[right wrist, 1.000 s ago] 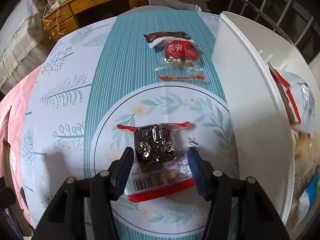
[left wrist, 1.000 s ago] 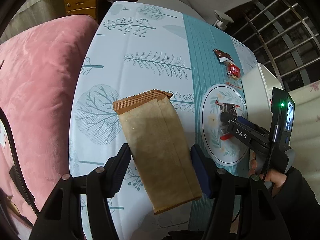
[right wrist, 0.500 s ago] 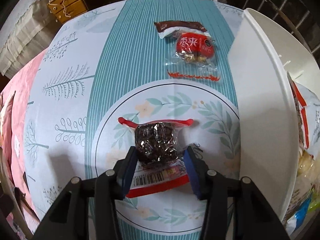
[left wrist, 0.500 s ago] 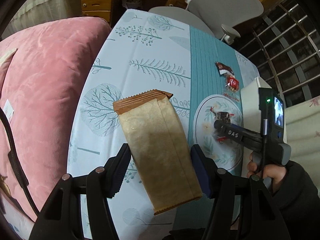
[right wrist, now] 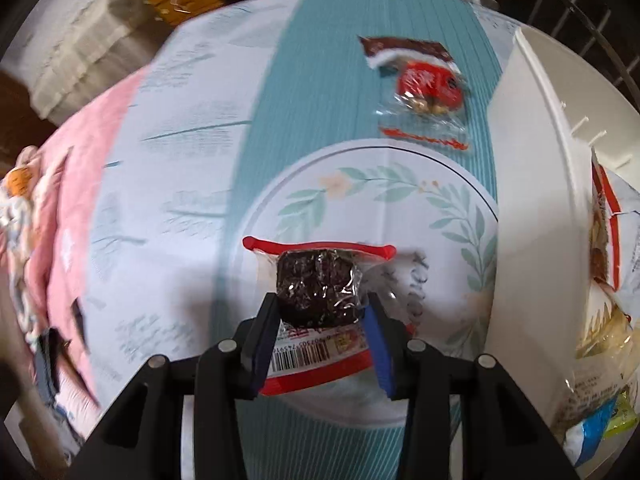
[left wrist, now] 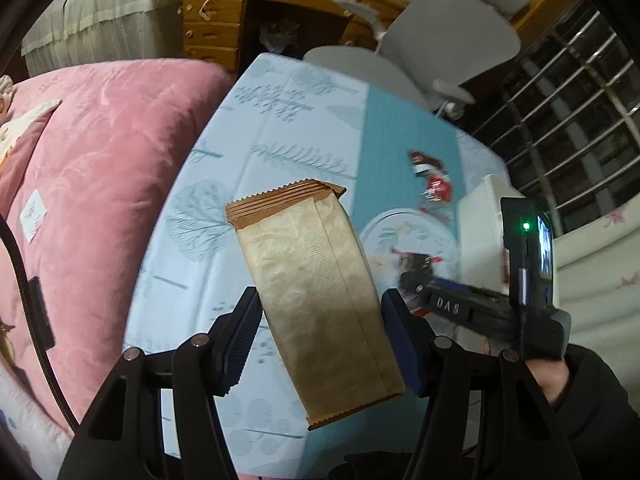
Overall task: Organize snacks
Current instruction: 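Lower the date-cake packet into the tray and open the right tool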
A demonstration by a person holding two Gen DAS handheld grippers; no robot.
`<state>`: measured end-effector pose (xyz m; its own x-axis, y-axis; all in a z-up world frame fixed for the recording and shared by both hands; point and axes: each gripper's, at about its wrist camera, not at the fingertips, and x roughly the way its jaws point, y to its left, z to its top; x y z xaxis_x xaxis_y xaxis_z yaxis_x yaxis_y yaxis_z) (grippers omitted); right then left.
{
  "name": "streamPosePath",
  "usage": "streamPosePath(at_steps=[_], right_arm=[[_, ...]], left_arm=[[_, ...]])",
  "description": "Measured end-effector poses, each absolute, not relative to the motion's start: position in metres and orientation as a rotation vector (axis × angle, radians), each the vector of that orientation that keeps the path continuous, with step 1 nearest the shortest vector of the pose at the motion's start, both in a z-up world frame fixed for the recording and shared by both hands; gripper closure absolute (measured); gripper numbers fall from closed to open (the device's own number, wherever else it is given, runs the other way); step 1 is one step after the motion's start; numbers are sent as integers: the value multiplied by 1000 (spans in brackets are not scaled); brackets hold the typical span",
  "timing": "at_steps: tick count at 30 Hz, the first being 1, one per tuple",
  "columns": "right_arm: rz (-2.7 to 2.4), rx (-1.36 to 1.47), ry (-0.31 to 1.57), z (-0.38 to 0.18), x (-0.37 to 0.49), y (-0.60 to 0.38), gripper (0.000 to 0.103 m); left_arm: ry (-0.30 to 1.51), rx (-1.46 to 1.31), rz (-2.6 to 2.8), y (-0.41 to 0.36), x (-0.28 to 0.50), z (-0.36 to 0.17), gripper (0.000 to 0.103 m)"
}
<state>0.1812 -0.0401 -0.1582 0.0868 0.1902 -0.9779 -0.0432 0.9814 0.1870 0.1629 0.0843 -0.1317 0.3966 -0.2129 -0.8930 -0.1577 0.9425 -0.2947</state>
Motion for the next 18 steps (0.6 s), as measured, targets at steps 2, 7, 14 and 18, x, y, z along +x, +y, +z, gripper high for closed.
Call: streamPosePath(at_steps=[2, 7, 14, 18], right_arm=[[233, 168, 1461, -145, 173, -43, 61], [301, 212, 1412, -114, 152, -57, 61], [286, 271, 1348, -77, 125, -106, 61], [246, 291, 1326, -59, 112, -142, 61]], left_arm=[[1145, -366, -57, 76, 158, -126, 43], [1080, -351, -127, 44, 148, -113, 43], [1043, -324, -238, -9, 146, -103, 47], [1020, -331, -319, -41, 146, -98, 59]])
